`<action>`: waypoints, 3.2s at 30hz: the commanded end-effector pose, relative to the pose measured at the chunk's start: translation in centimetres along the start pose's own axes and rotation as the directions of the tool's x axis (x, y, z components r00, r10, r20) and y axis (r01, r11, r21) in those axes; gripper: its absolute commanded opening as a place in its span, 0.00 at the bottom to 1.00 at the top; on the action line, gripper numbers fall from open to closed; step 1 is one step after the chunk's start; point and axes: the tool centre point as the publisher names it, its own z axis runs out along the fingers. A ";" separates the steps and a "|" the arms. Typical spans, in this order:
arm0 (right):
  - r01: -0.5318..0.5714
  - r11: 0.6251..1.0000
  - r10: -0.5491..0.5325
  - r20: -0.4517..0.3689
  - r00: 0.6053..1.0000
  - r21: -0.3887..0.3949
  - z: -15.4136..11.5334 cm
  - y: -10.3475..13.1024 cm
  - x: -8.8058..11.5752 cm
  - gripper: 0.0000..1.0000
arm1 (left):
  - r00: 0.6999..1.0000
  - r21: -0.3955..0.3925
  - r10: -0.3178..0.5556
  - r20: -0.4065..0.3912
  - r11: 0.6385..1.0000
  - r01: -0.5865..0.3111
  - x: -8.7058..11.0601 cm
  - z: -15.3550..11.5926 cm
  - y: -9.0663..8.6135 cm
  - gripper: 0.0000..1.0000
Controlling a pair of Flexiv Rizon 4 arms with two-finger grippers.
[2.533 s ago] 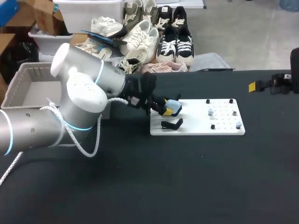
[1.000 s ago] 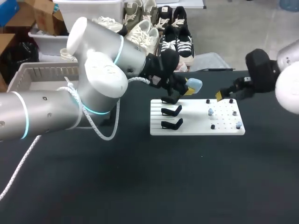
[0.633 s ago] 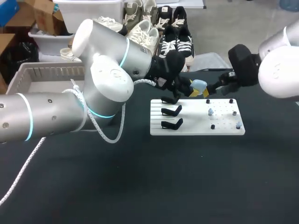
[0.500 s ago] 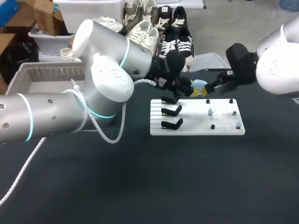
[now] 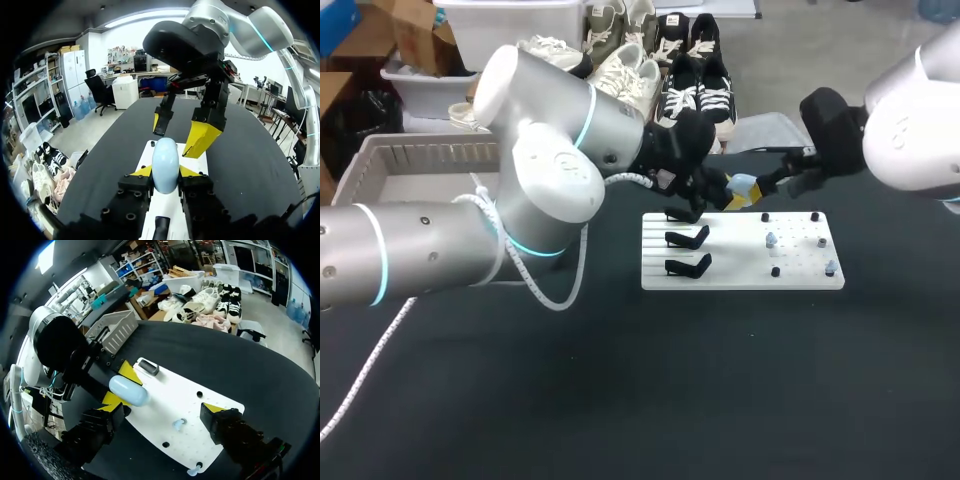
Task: Pick up each earbud case from the left stands, insert the matching earbuds, close the lid, and place the case in the box.
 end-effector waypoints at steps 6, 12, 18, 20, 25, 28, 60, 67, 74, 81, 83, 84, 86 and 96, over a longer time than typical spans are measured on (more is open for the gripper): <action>0.006 1.000 -0.006 -0.008 1.000 -0.003 0.1 -0.3 -0.7 1.00 | 1.000 -0.001 -0.002 -0.001 1.000 0.002 0.3 -0.2 -0.4 0.00; 0.009 1.000 -0.009 -0.005 1.000 0.005 -0.4 -0.3 -0.9 1.00 | 1.000 0.007 -0.002 0.004 1.000 0.002 0.6 -0.1 -0.7 0.00; 0.019 0.999 -0.020 0.013 1.000 0.034 -1.7 -0.1 -1.3 1.00 | 1.000 0.017 -0.004 0.021 1.000 0.004 1.0 -0.3 -1.1 0.00; 0.021 0.999 -0.022 0.021 1.000 0.046 -2.3 -0.1 -1.2 1.00 | 0.999 0.020 0.001 0.047 1.000 -0.002 1.1 -0.5 -1.3 0.00; 0.011 0.996 -0.014 0.028 1.000 0.089 -3.5 0.1 -0.7 1.00 | 0.990 0.017 0.004 0.142 1.000 -0.006 1.2 -1.5 -1.8 0.00; -0.009 0.992 0.007 0.021 1.000 0.125 -4.1 0.2 0.0 1.00 | 0.982 0.016 0.002 0.189 1.000 -0.005 0.9 -2.0 -2.0 0.00; -0.149 0.947 0.159 -0.012 0.987 0.285 -5.0 1.3 4.6 1.00 | 0.915 0.069 0.025 0.403 0.996 -0.057 0.2 -4.1 -2.9 0.00; -0.151 0.943 0.164 -0.019 0.986 0.297 -5.0 1.3 4.4 1.00 | 0.914 0.050 0.039 0.404 0.997 -0.065 0.3 -4.1 -2.8 0.00; -0.151 0.941 0.167 -0.027 0.986 0.301 -4.7 1.0 4.3 1.00 | 0.918 0.043 0.035 0.395 0.997 -0.057 0.6 -3.9 -2.8 0.00; -0.156 0.939 0.178 -0.046 0.983 0.306 -4.5 0.7 4.3 1.00 | 0.915 0.042 0.034 0.402 0.998 -0.056 1.1 -3.6 -2.6 0.00; -0.155 0.938 0.179 -0.050 0.982 0.309 -4.5 0.6 4.3 1.00 | 0.916 0.043 0.040 0.399 0.997 -0.062 1.3 -3.4 -2.6 0.00; -0.155 0.938 0.180 -0.051 0.982 0.310 -4.5 0.6 4.3 1.00 | 0.916 0.042 0.043 0.399 0.997 -0.065 1.3 -3.4 -2.6 0.00; -0.156 0.937 0.180 -0.051 0.982 0.311 -4.5 0.5 4.2 1.00 | 0.916 0.045 0.043 0.399 0.997 -0.066 1.4 -3.3 -2.6 0.00; -0.146 0.936 0.176 -0.066 0.982 0.322 -4.5 0.0 3.4 1.00 | 0.921 0.040 0.029 0.389 0.998 -0.048 1.9 -2.8 -2.6 0.00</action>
